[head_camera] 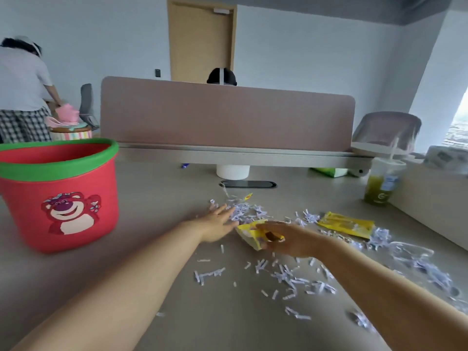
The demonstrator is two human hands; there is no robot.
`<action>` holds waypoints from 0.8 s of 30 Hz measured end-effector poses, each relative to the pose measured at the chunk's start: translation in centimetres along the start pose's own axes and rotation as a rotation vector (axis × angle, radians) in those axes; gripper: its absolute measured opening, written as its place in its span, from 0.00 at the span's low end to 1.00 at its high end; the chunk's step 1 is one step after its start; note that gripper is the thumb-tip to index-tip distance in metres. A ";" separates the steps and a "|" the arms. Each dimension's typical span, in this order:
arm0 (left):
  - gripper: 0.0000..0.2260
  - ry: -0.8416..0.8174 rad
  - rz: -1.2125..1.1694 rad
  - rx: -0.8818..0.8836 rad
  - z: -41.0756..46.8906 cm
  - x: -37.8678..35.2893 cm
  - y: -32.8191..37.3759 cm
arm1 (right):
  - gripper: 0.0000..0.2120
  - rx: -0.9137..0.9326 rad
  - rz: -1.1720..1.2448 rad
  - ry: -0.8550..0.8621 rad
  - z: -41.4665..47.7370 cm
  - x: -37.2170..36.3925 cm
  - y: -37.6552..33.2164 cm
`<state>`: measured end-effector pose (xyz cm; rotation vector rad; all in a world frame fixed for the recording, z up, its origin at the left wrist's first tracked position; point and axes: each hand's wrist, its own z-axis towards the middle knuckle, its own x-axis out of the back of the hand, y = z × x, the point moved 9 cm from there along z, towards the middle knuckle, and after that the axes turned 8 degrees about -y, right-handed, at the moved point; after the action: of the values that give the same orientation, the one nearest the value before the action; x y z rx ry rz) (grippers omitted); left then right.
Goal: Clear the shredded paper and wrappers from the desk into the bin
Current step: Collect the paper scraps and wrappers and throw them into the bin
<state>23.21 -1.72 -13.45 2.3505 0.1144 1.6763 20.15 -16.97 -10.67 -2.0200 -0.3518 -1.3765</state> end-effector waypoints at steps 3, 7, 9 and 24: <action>0.21 -0.055 0.094 -0.049 0.8 -0.8 2.1 | 0.12 0.018 -0.031 -0.007 -0.5 0.3 0.3; 0.18 0.085 0.196 -0.058 -1.3 1.7 3.2 | 0.16 -0.044 0.002 -0.007 -1.6 1.6 1.4; 0.15 0.158 0.209 -0.053 -2.4 3.0 3.3 | 0.15 -0.079 0.034 0.020 -1.6 2.1 2.0; 0.31 -0.081 0.183 0.062 4.6 0.8 -2.1 | 0.45 -0.019 -0.196 0.175 9.6 5.9 1.2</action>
<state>27.96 -0.20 -14.60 2.5389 -0.0672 1.6760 30.24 -12.46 -7.97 -1.9031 -0.4689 -1.6688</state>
